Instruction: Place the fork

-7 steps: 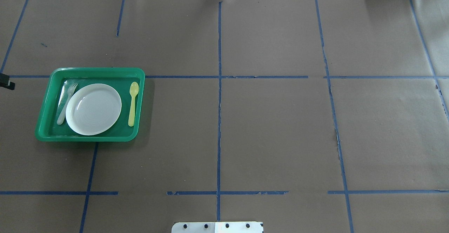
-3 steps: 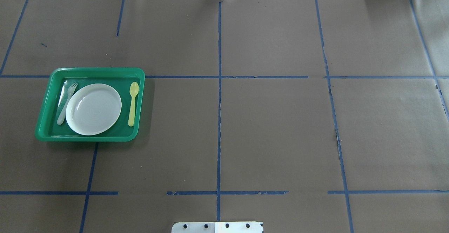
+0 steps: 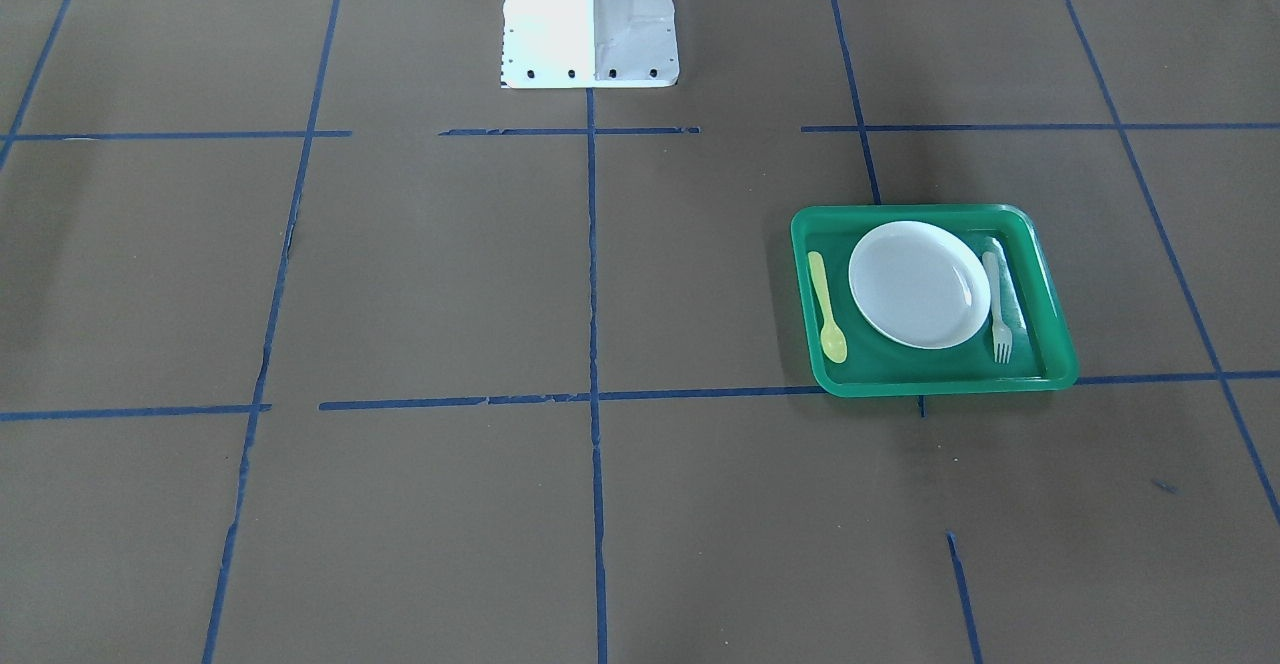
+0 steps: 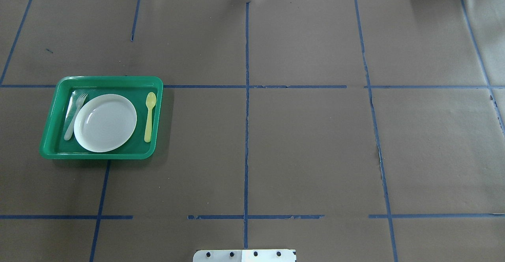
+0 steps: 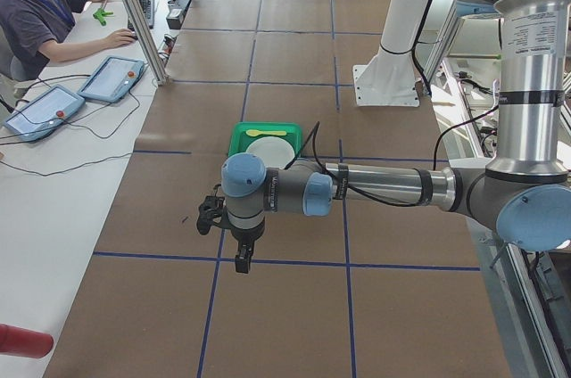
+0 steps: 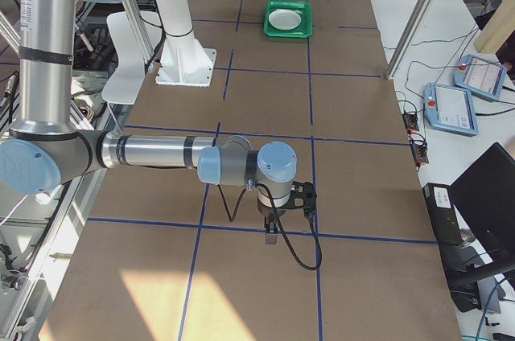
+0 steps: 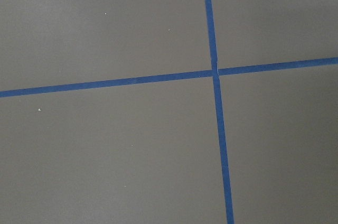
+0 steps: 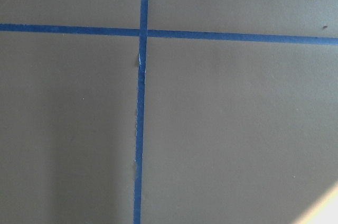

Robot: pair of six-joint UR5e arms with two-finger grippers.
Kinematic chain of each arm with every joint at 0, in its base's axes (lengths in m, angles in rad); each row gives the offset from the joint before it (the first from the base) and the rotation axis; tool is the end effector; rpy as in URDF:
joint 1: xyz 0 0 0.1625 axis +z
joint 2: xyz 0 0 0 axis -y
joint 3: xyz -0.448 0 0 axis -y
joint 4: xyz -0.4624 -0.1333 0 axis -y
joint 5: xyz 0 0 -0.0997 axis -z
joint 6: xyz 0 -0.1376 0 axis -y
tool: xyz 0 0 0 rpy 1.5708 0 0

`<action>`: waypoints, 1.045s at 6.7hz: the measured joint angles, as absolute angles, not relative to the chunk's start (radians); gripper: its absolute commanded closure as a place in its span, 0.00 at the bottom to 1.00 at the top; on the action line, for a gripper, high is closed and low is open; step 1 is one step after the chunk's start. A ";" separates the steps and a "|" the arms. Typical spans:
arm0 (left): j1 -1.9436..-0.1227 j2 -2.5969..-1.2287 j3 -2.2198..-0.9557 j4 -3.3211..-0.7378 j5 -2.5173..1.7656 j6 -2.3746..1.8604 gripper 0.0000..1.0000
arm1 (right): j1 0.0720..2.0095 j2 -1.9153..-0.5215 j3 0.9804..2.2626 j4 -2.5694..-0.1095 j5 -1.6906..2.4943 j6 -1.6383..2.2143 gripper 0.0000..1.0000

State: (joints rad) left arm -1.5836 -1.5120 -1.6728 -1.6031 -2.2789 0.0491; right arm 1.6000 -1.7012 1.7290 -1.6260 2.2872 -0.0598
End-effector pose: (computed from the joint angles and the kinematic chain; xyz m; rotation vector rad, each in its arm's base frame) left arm -0.0508 -0.5423 0.6865 0.0942 0.7053 0.0615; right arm 0.0575 -0.4993 0.7003 0.0057 -0.7168 -0.0195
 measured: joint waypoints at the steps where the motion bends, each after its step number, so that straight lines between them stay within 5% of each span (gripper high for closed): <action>1: -1.584 -1.518 -1.668 -1.603 -2.279 0.046 0.00 | 1.600 -1.701 1.729 -1.626 2.287 -0.060 0.00; 7: -1.585 -1.525 -1.691 -1.610 -2.281 0.052 0.00 | 1.600 -1.701 1.729 -1.626 2.287 -0.060 0.00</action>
